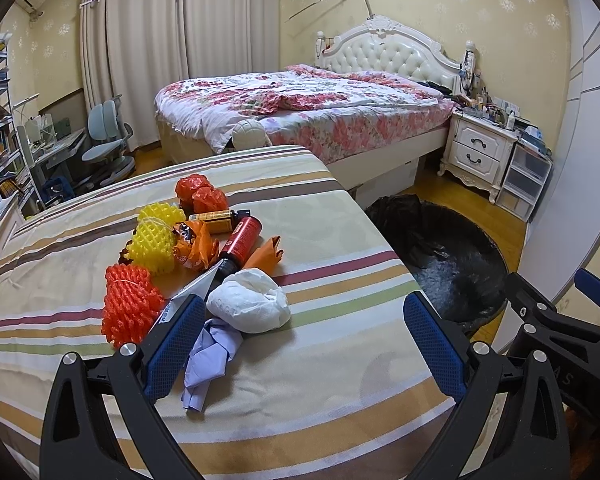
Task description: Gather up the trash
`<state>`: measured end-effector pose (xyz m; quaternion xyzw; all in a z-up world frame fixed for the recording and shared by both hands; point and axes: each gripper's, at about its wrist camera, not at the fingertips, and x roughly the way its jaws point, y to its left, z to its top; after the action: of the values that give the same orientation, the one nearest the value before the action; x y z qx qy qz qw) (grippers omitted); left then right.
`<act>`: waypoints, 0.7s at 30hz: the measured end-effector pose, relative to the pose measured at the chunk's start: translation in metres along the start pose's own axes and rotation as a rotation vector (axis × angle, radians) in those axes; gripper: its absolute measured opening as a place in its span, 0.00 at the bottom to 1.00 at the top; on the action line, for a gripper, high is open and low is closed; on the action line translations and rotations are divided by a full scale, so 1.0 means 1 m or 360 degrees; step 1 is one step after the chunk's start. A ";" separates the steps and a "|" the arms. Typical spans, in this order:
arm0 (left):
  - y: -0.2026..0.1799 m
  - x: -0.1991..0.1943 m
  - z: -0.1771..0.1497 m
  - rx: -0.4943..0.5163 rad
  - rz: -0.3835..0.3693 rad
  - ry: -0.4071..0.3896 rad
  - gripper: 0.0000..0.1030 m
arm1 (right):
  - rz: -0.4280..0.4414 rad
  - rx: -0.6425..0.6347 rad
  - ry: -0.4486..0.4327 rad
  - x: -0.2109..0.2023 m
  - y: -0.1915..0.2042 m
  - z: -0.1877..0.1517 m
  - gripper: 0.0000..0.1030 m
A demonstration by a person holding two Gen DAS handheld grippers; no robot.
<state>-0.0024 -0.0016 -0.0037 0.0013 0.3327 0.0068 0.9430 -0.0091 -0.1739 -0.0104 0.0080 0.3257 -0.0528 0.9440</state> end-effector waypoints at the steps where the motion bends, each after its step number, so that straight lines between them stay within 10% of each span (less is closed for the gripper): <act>1: 0.000 0.000 0.000 0.0000 0.0000 0.0000 0.94 | 0.0000 -0.0001 0.0000 0.000 0.000 0.000 0.96; 21: -0.004 0.004 -0.006 0.0010 -0.0002 0.0006 0.94 | -0.0003 0.0002 0.0012 0.009 -0.001 -0.010 0.96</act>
<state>-0.0034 -0.0056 -0.0106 0.0040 0.3344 0.0053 0.9424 -0.0086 -0.1753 -0.0238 0.0084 0.3291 -0.0539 0.9427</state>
